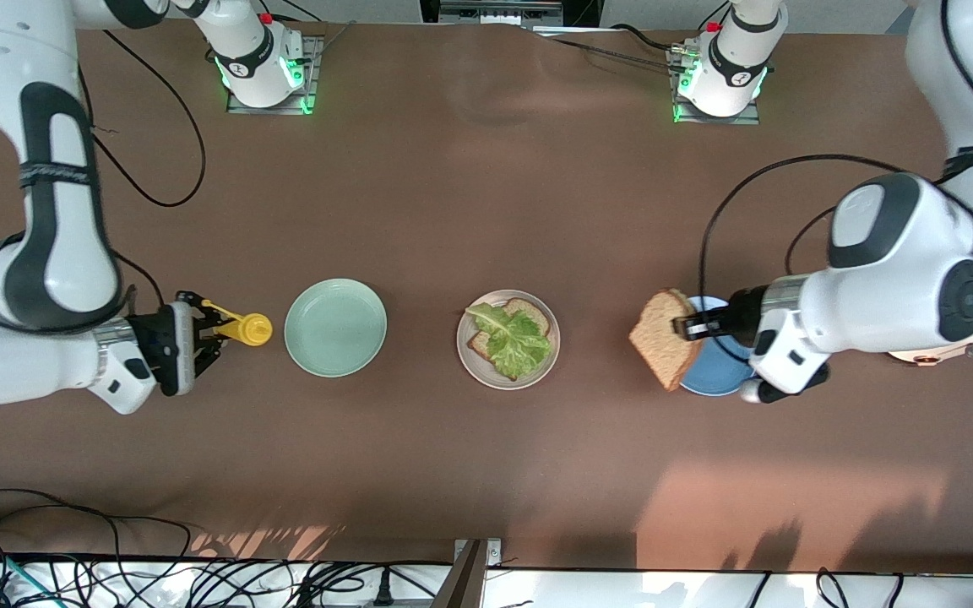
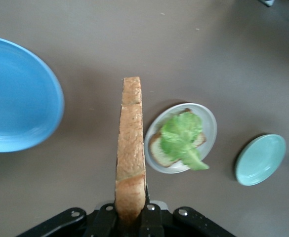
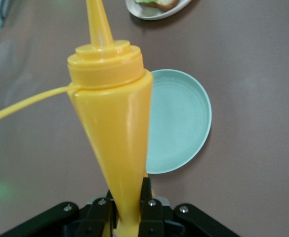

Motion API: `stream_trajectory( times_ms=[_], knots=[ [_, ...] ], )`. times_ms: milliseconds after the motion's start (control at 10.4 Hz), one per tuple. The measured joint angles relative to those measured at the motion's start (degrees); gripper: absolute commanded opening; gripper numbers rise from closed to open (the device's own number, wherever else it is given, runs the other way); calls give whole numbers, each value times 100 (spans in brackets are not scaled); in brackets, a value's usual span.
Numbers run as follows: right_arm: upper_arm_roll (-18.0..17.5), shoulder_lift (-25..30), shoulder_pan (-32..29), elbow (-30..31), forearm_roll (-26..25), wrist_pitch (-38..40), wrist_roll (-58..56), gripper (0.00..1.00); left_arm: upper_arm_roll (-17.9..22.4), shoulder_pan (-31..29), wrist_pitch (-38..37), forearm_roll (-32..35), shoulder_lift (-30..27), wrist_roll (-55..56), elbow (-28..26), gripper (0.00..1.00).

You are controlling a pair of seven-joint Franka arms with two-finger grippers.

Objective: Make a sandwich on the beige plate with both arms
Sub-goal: 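Lower the toast with the left gripper while the right gripper releases mustard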

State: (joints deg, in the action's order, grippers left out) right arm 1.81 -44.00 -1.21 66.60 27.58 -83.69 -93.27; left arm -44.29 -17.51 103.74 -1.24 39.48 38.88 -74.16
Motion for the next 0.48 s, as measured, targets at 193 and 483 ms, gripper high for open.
stream_trajectory(
  times_ms=[193, 483],
  knots=[
    [3, -360, -358, 23, 483, 142, -998, 0, 1, 479, 882, -8, 272, 468, -16, 0],
    [63, -989, -631, 36, 1145, 268, -2180, 0, 33, 1247, 2336, -9, 791, 987, -50, 0]
  ],
)
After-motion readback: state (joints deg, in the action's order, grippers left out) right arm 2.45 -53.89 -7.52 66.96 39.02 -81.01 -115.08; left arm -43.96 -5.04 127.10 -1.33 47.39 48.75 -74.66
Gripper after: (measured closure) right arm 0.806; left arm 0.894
